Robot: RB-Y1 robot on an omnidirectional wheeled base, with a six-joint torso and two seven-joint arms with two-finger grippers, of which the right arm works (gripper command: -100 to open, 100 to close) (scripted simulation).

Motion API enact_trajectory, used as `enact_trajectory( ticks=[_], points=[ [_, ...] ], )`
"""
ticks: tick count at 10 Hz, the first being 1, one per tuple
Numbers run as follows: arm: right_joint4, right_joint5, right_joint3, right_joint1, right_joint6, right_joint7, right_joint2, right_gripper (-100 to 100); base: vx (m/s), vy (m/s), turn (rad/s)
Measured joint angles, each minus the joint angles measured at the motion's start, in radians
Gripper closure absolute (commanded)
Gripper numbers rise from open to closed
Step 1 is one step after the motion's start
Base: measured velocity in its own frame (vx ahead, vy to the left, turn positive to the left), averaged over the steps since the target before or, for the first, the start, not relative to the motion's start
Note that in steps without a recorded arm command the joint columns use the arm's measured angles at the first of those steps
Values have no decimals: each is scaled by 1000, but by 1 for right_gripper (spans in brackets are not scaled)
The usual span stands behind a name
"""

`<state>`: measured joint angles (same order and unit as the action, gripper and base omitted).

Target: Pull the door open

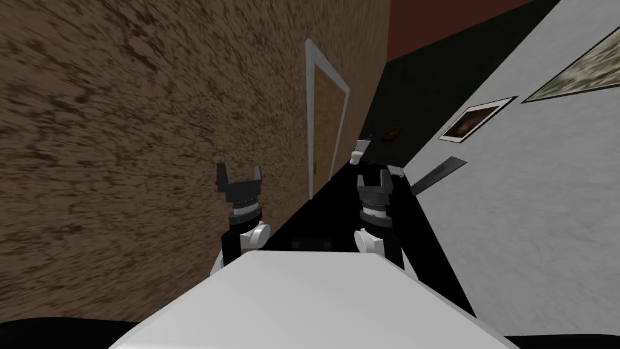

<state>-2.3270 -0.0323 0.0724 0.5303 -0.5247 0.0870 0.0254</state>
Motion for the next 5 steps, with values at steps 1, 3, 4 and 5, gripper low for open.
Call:
enact_trajectory(
  ticks=[1,3,4,5],
  points=[
    [7,-5,1,-2,-3,9,3,-100,76,-52,311],
    [37,-24,-2,-17,-4,25,8,-100,117,-68,305],
    [56,-36,-2,-18,-11,38,12,-100,125,-111,385],
    [80,-50,-3,-20,-23,55,17,-100,95,-105,266]
  ],
)
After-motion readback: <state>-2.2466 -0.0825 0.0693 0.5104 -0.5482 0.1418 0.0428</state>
